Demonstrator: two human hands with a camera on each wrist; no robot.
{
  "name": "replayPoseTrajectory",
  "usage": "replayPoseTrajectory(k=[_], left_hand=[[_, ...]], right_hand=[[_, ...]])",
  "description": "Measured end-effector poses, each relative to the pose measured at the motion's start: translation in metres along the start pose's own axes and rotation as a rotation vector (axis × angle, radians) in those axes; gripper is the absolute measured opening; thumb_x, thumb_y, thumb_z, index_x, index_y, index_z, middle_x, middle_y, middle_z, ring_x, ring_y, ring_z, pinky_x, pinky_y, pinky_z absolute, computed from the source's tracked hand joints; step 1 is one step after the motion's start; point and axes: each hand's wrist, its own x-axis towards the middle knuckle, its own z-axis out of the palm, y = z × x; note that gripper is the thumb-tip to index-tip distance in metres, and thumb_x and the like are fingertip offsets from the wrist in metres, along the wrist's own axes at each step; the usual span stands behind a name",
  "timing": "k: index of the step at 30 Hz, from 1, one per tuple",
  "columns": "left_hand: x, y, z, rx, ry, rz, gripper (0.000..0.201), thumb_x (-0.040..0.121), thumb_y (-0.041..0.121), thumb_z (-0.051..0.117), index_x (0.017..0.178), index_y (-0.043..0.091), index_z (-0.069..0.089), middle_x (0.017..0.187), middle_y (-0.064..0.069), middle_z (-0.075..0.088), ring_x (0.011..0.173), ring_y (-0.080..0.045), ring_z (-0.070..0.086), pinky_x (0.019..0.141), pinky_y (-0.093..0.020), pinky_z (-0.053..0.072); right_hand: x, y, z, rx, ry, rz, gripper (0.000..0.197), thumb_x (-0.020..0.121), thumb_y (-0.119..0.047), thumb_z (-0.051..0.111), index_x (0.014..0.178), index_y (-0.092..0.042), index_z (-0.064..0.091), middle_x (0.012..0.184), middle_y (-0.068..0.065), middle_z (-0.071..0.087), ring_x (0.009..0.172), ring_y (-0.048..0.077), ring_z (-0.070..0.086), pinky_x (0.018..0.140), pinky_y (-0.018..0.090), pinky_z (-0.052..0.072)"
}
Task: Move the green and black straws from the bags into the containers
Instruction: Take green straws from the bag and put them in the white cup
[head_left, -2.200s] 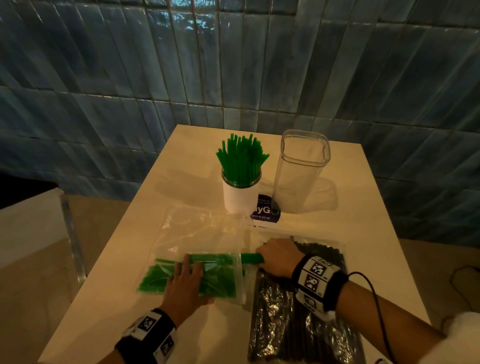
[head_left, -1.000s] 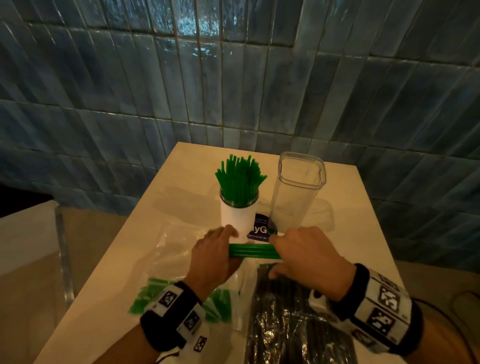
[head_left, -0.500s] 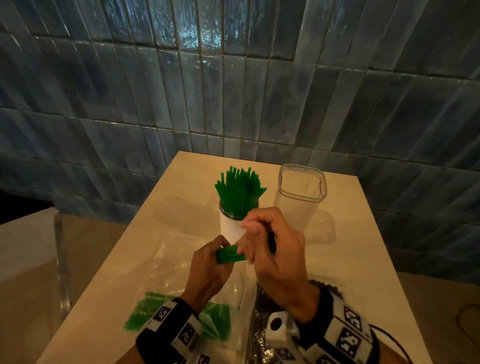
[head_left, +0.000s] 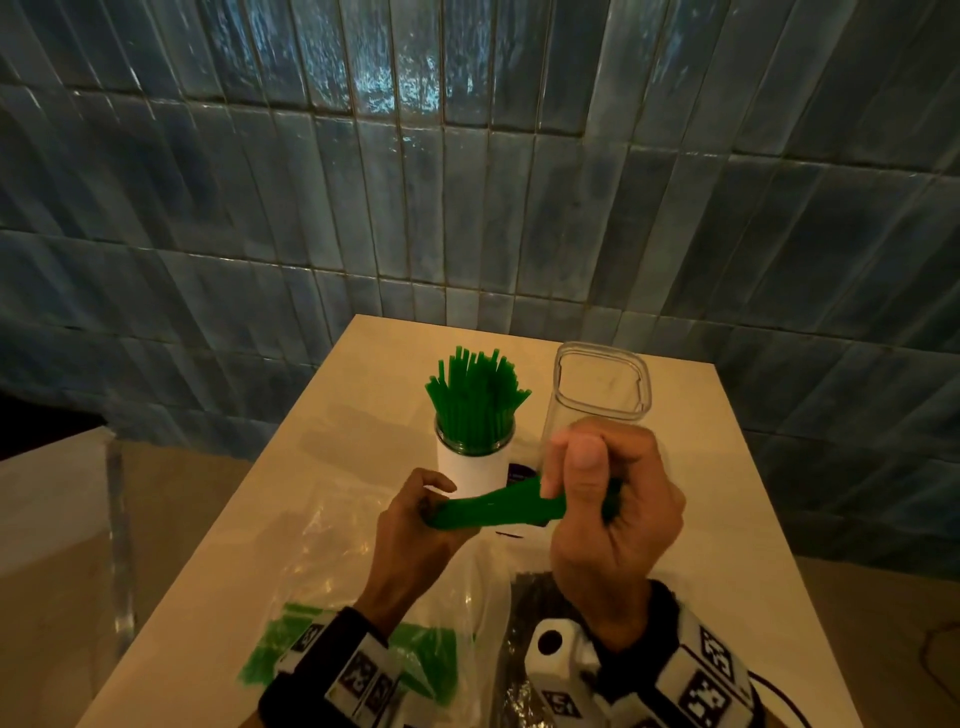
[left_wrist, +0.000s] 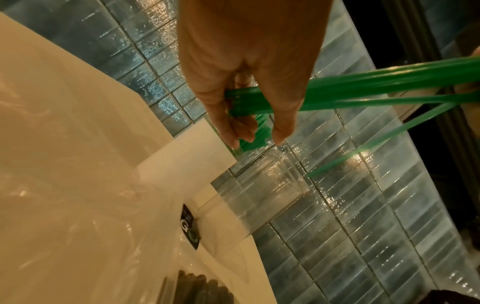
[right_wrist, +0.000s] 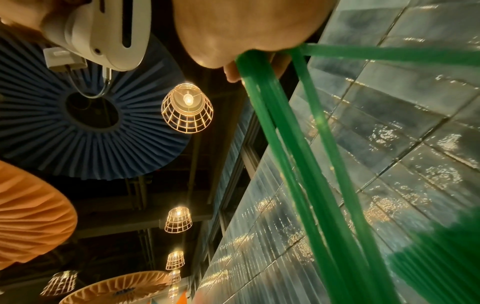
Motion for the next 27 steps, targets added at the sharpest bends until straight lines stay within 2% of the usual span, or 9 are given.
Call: replayPoseTrajectory(k=[7, 11, 13, 15, 18, 21, 24, 25, 27], left_hand=[[-0.012, -0.001, 0.007, 0.028, -0.143, -0.003, 0.033, 0.087, -0.001, 0.057, 0.071, 0.028, 0.057, 0.067, 0.007, 0.060, 0.057, 0.003, 0.055, 0.056, -0.007, 0.039], [-0.020, -0.021, 0.013, 0.046, -0.198, -0.002, 0.015, 0.086, 0.005, 0.062, 0.097, 0.015, 0.059, 0.093, 0.007, 0.063, 0.080, 0.008, 0.061, 0.068, -0.008, 0.047], [-0.027, -0.032, 0.013, -0.034, -0.232, -0.028, 0.030, 0.082, 0.006, 0.068, 0.107, 0.009, 0.051, 0.103, 0.006, 0.063, 0.087, 0.001, 0.065, 0.075, -0.017, 0.053], [-0.031, -0.039, 0.010, -0.061, -0.238, -0.092, 0.029, 0.081, 0.003, 0.067, 0.103, 0.007, 0.050, 0.096, 0.000, 0.064, 0.082, -0.007, 0.067, 0.072, -0.025, 0.056], [-0.032, -0.043, 0.007, 0.008, -0.155, -0.198, 0.008, 0.086, 0.004, 0.061, 0.087, 0.010, 0.058, 0.078, -0.006, 0.064, 0.062, -0.010, 0.060, 0.057, -0.020, 0.051], [-0.026, -0.041, 0.008, -0.073, -0.004, -0.320, 0.022, 0.082, 0.004, 0.067, 0.092, 0.012, 0.049, 0.078, -0.005, 0.061, 0.063, -0.011, 0.058, 0.052, -0.017, 0.045], [-0.024, -0.032, 0.010, -0.346, 0.091, -0.479, 0.064, 0.074, -0.006, 0.070, 0.115, 0.019, 0.028, 0.087, -0.005, 0.055, 0.078, -0.023, 0.059, 0.070, -0.034, 0.053], [-0.024, -0.032, 0.011, -0.366, 0.121, -0.467, 0.074, 0.072, -0.006, 0.071, 0.121, 0.022, 0.024, 0.087, -0.004, 0.055, 0.081, -0.024, 0.060, 0.078, -0.037, 0.052], [-0.026, -0.033, 0.010, -0.222, 0.107, -0.299, 0.080, 0.070, 0.000, 0.076, 0.126, 0.025, 0.025, 0.085, 0.002, 0.060, 0.080, -0.014, 0.062, 0.076, -0.025, 0.051]], right_hand=[[0.005, 0.008, 0.000, -0.002, -0.085, -0.064, 0.018, 0.094, -0.029, 0.054, 0.094, -0.014, 0.062, 0.080, -0.004, 0.064, 0.064, -0.008, 0.057, 0.057, 0.010, 0.047], [-0.009, 0.012, 0.003, 0.046, -0.079, 0.064, 0.023, 0.095, -0.035, 0.050, 0.094, -0.016, 0.062, 0.083, -0.004, 0.064, 0.067, -0.016, 0.055, 0.059, 0.007, 0.045], [-0.020, 0.013, 0.005, 0.045, -0.067, 0.122, 0.024, 0.096, -0.038, 0.048, 0.094, -0.018, 0.061, 0.082, -0.005, 0.064, 0.064, -0.015, 0.054, 0.058, 0.008, 0.045], [-0.031, 0.013, 0.008, 0.085, -0.068, 0.129, 0.023, 0.096, -0.034, 0.047, 0.092, -0.015, 0.061, 0.079, -0.004, 0.062, 0.065, -0.016, 0.054, 0.059, 0.006, 0.044], [-0.038, 0.016, 0.011, 0.106, -0.037, 0.155, 0.023, 0.096, -0.033, 0.047, 0.091, -0.015, 0.060, 0.071, -0.005, 0.059, 0.061, -0.014, 0.053, 0.056, 0.006, 0.043], [-0.032, 0.027, 0.008, 0.100, 0.108, 0.264, 0.020, 0.094, -0.043, 0.049, 0.087, -0.029, 0.062, 0.061, -0.014, 0.055, 0.047, -0.001, 0.049, 0.043, 0.018, 0.043], [-0.024, 0.034, 0.003, 0.167, 0.198, 0.325, 0.014, 0.090, -0.045, 0.053, 0.088, -0.038, 0.064, 0.055, -0.018, 0.053, 0.042, 0.000, 0.046, 0.041, 0.018, 0.041], [-0.023, 0.037, 0.000, 0.170, 0.212, 0.333, 0.014, 0.089, -0.046, 0.054, 0.087, -0.037, 0.064, 0.054, -0.018, 0.053, 0.042, 0.000, 0.046, 0.041, 0.017, 0.041], [-0.019, 0.037, -0.005, 0.162, 0.223, 0.343, 0.016, 0.088, -0.048, 0.055, 0.086, -0.036, 0.065, 0.052, -0.017, 0.053, 0.042, 0.000, 0.046, 0.042, 0.017, 0.040]])
